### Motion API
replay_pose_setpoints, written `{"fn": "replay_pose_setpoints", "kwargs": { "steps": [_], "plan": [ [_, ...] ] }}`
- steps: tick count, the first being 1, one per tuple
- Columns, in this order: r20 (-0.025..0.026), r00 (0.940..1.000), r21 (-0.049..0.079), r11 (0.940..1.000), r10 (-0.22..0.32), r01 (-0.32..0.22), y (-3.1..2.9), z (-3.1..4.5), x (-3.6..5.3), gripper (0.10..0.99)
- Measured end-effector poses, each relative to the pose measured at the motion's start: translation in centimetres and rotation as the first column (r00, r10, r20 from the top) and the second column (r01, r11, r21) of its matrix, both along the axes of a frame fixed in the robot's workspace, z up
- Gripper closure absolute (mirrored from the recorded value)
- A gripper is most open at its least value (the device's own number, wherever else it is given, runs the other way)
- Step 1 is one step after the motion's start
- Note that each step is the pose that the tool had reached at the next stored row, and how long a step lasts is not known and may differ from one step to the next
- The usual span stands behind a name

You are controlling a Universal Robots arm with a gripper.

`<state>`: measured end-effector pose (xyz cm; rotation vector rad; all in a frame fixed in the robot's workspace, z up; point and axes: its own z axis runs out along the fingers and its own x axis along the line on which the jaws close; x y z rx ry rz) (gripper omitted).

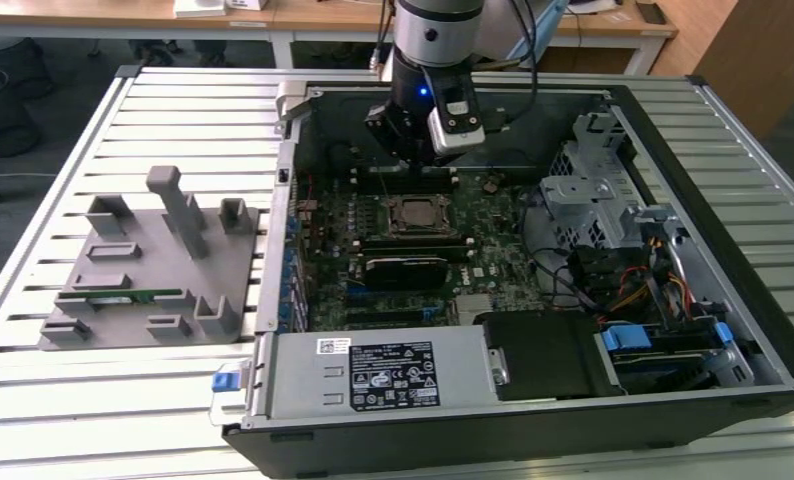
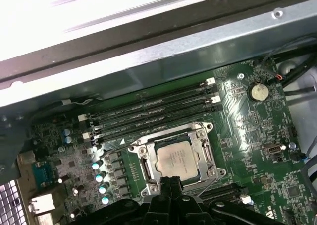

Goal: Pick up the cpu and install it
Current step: 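Install the first cpu locking lever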

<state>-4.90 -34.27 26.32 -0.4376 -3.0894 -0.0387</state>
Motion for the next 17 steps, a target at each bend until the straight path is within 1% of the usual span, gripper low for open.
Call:
{"fn": "replay_pose_setpoints", "kwargs": {
  "steps": [3, 5, 9, 12, 15, 17],
  "plan": [
    [0.0000, 0.9994, 0.000, 0.9994, 0.035, -0.035, 0.00, -0.01, 0.00, 0.980],
    [0.0000, 0.9978, 0.000, 0.9978, 0.066, -0.066, 0.00, -0.01, 0.00, 0.980],
    [0.0000, 0.9915, 0.000, 0.9915, 0.130, -0.130, 0.00, -0.03, 0.00, 0.980],
    [0.0000, 0.9833, 0.000, 0.9833, 0.182, -0.182, 0.00, -0.06, 0.00, 0.980],
    [0.0000, 0.9717, 0.000, 0.9717, 0.236, -0.236, 0.00, -0.10, 0.00, 0.980],
    [0.0000, 0.9626, 0.000, 0.9626, 0.271, -0.271, 0.00, -0.12, 0.00, 0.980]
  ]
}}
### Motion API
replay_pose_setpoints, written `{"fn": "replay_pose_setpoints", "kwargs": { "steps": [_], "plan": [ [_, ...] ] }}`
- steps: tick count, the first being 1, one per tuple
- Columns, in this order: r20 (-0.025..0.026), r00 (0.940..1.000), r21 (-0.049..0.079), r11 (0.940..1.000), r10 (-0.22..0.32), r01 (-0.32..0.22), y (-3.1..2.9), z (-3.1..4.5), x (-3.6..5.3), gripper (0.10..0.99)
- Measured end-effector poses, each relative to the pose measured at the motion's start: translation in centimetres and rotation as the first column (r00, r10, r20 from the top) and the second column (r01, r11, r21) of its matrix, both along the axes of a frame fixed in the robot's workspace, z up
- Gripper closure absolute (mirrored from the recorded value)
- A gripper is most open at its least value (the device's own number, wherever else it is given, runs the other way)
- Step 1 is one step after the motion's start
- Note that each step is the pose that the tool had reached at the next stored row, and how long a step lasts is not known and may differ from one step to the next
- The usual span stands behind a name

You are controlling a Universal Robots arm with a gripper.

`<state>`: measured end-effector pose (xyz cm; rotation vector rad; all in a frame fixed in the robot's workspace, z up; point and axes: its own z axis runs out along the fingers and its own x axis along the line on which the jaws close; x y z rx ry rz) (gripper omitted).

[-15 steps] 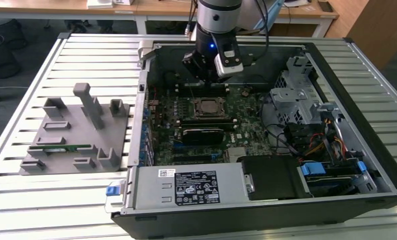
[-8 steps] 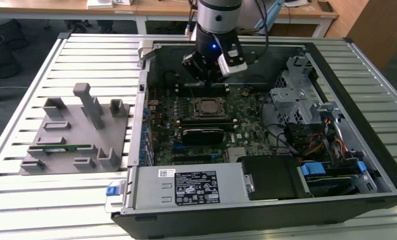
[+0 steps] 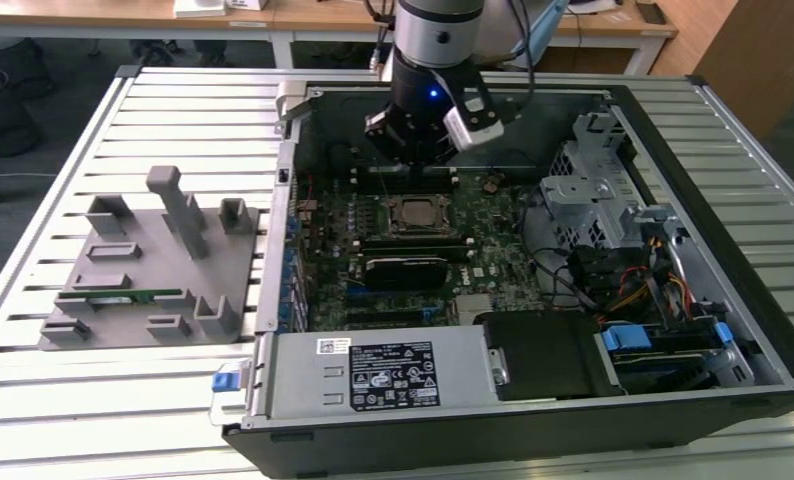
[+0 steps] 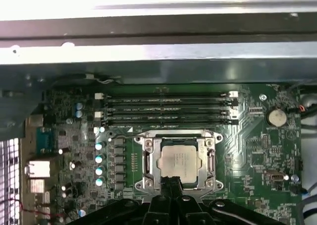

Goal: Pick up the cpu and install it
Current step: 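Install the first cpu locking lever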

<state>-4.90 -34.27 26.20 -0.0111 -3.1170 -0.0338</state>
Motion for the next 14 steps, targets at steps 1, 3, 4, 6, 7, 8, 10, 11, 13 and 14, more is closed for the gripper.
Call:
{"fn": "replay_pose_setpoints", "kwargs": {
  "steps": [1, 3, 4, 6, 7, 8, 10, 11, 13, 14],
  "plan": [
    [0.0000, 0.9998, 0.000, 0.9998, 0.018, -0.018, 0.00, -0.01, 0.00, 0.980],
    [0.0000, 0.9991, 0.000, 0.9991, 0.042, -0.042, 0.00, -0.01, -0.01, 0.980],
    [0.0001, 0.9991, 0.000, 0.9991, 0.042, -0.042, -0.01, -0.02, -0.09, 0.980],
    [0.0021, 0.9991, 0.000, 0.9991, 0.042, -0.042, 0.00, -0.04, -0.71, 0.980],
    [0.0037, 0.9991, 0.000, 0.9991, 0.042, -0.042, 0.00, -0.03, -1.10, 0.980],
    [0.0056, 0.9991, 0.000, 0.9991, 0.042, -0.042, 0.00, -0.04, -1.48, 0.980],
    [0.0085, 0.9991, 0.000, 0.9991, 0.042, -0.042, 0.00, -0.04, -2.02, 0.980],
    [0.0097, 0.9991, 0.000, 0.9991, 0.042, -0.042, 0.00, -0.05, -2.17, 0.980],
    [0.0111, 0.9990, 0.000, 0.9991, 0.042, -0.042, 0.04, -0.05, -2.32, 0.980],
    [0.0119, 0.9990, -0.001, 0.9991, 0.042, -0.042, 0.07, -0.05, -2.40, 0.980]
  ]
}}
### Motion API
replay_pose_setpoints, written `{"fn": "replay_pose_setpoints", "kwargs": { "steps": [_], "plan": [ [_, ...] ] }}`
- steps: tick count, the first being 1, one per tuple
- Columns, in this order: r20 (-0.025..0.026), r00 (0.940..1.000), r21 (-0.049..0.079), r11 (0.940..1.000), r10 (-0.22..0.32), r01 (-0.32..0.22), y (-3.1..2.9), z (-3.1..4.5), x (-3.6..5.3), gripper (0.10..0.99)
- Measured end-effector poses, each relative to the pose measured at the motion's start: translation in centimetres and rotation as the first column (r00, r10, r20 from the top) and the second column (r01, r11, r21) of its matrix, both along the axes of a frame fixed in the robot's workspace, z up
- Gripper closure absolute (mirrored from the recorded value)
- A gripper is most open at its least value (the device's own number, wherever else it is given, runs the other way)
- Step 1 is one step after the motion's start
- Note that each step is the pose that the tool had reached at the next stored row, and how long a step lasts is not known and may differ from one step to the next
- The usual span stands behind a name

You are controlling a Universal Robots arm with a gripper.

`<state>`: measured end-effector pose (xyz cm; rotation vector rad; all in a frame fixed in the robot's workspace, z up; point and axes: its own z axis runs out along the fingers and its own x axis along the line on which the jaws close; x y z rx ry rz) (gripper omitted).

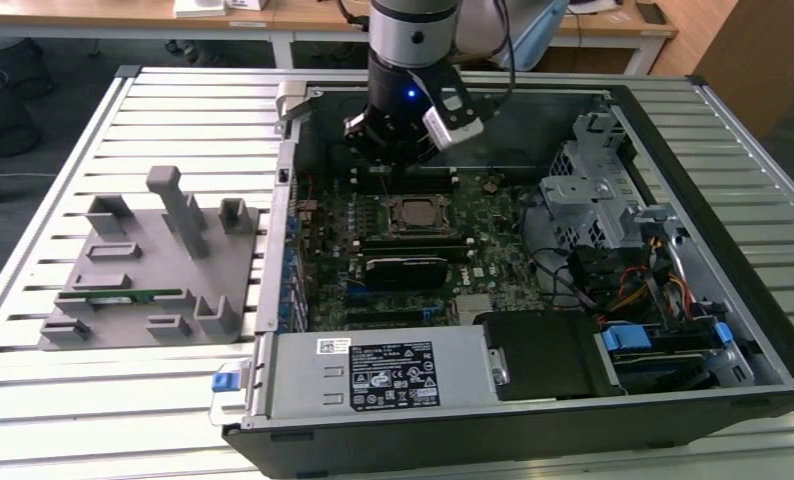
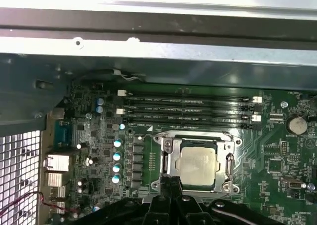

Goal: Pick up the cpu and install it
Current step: 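Install the first cpu locking lever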

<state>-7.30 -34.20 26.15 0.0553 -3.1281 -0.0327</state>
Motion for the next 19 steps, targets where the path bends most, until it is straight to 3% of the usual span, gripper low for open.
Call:
{"fn": "replay_pose_setpoints", "kwargs": {
  "steps": [3, 9, 15, 19],
  "plan": [
    [0.0041, 1.0000, 0.000, 1.0000, 0.000, 0.000, 0.16, -0.01, -0.47, 0.980],
    [0.0184, 0.9998, 0.000, 1.0000, 0.000, 0.000, 0.49, -0.06, -2.01, 0.980],
    [0.0223, 0.9998, 0.000, 1.0000, 0.000, 0.000, 1.40, -0.09, -2.64, 0.980],
    [0.0229, 0.9997, 0.000, 1.0000, 0.000, 0.000, 1.63, -0.12, -3.27, 0.980]
  ]
}}
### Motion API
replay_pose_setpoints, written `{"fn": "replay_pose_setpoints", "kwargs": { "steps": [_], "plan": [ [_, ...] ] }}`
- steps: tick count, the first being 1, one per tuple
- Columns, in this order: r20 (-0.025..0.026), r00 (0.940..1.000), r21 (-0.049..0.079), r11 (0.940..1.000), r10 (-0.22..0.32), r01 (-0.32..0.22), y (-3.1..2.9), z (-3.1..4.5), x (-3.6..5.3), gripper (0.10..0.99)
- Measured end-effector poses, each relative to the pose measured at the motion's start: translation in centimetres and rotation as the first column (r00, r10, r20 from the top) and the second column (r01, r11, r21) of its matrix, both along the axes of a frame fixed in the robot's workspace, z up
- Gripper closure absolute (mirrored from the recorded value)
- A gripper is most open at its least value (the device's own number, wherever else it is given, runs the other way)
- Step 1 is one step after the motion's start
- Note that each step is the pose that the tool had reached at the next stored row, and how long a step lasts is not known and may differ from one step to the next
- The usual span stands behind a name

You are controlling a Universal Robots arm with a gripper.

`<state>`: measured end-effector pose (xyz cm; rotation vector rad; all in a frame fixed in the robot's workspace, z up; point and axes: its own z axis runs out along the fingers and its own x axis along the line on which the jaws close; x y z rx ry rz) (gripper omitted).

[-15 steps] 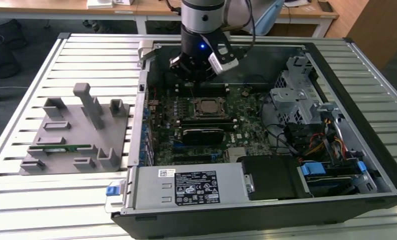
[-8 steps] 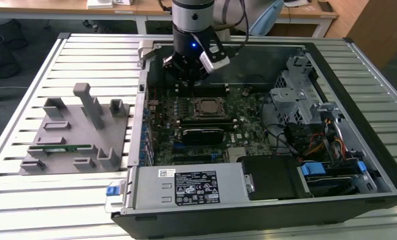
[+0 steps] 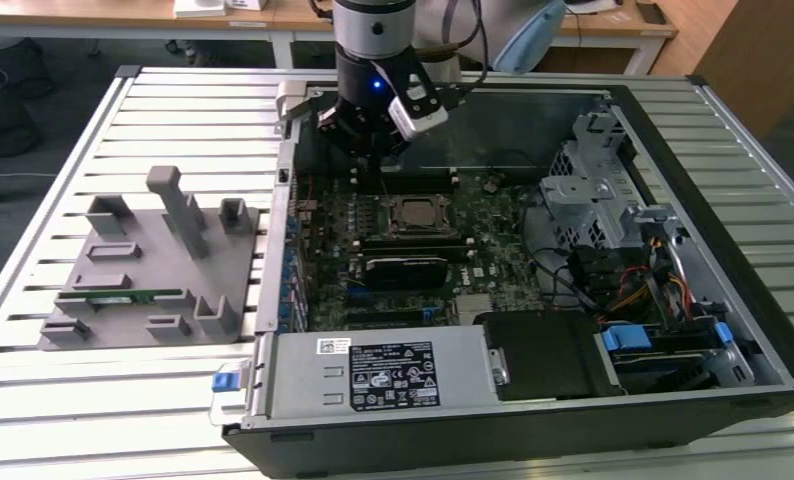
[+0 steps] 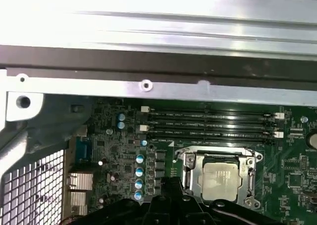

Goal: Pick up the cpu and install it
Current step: 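Install the first cpu locking lever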

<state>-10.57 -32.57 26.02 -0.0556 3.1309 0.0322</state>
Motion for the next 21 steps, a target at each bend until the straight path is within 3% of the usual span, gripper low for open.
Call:
{"fn": "replay_pose_setpoints", "kwargs": {
  "steps": [4, 15, 21],
  "plan": [
    [0.0001, 1.0000, 0.000, 1.0000, 0.000, 0.000, 0.17, -0.04, -0.47, 0.980],
    [0.0002, 1.0000, 0.000, 1.0000, 0.002, -0.002, 1.85, -0.21, -0.74, 0.980],
    [0.0001, 1.0000, 0.000, 1.0000, 0.003, -0.003, 1.93, -0.21, -0.08, 0.980]
  ]
}}
